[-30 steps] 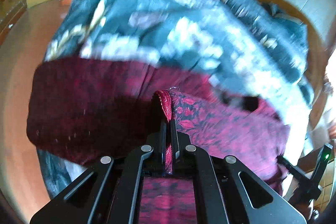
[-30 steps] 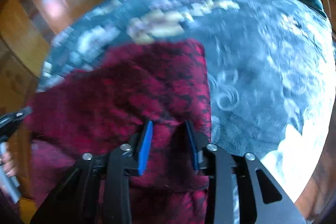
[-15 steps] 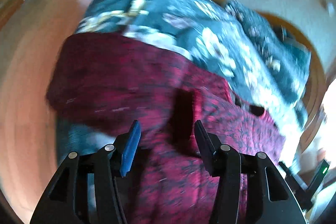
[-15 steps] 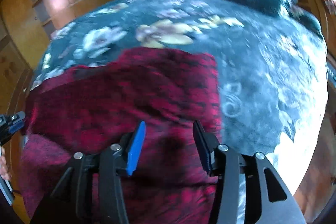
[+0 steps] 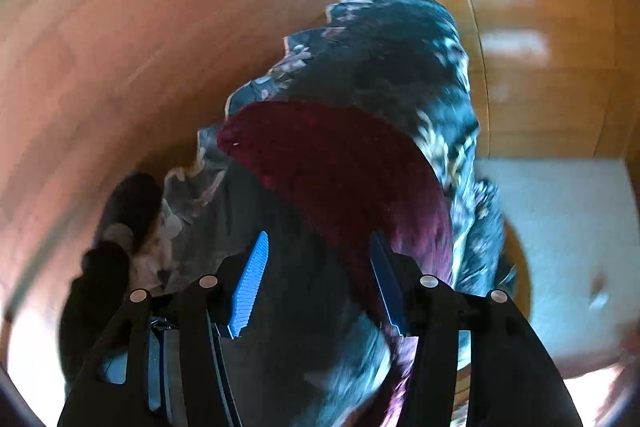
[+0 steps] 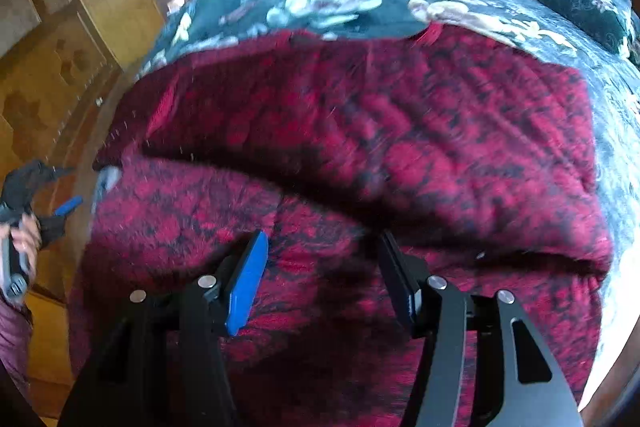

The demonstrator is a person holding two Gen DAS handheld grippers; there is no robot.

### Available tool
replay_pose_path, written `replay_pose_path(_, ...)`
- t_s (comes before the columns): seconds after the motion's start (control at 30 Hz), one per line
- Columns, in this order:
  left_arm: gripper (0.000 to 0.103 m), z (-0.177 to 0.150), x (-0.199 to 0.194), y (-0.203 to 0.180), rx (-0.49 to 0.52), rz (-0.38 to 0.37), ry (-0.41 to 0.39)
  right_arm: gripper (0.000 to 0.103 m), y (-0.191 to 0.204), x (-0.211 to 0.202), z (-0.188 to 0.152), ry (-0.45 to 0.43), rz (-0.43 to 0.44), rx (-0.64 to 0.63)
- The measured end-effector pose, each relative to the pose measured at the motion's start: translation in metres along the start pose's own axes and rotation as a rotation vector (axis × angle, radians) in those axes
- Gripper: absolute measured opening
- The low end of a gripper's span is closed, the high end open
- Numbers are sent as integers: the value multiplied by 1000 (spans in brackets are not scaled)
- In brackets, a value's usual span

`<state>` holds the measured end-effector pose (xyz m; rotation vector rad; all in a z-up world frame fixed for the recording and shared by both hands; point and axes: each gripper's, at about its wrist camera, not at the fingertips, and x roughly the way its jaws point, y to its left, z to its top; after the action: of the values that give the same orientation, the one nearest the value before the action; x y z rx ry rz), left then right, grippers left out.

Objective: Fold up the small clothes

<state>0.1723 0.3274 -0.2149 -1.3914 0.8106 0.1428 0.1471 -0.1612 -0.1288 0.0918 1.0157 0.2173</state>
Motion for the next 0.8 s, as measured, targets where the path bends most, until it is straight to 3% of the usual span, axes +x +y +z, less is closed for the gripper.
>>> replay_pose_path(0.13,52,9,27,12,-103,-46,32,61,-7,4,-1,8,9,23)
replay_pose_path(0.27,61,9,55,23,-203,-93,63,62,-3,7,-2,6,-10,9)
replay_pose_path(0.4,60,15,77,36,-342,-153,30,63,-1,9,-2,1,-18,4)
replay_pose_path(0.43,58,18,82,39,-358,-162,30,63,-1,9,-2,-1,-19,4)
replay_pose_path(0.5,36,22,89,41,-386,-176,25,63,-1,9,-2,-2,-21,2)
replay_pose_path(0.53,21,25,90,40,-379,-175,18,63,0,10,-2,-3,-22,1)
replay_pose_path(0.57,15,26,88,37,-364,-170,4,63,0,10,-3,-4,-22,1)
replay_pose_path(0.73,12,35,53,9,-228,-155,-79,64,0,10,-4,-8,-14,7)
replay_pose_path(0.8,12,37,32,-12,-122,-126,-126,64,0,10,-5,-12,-9,11)
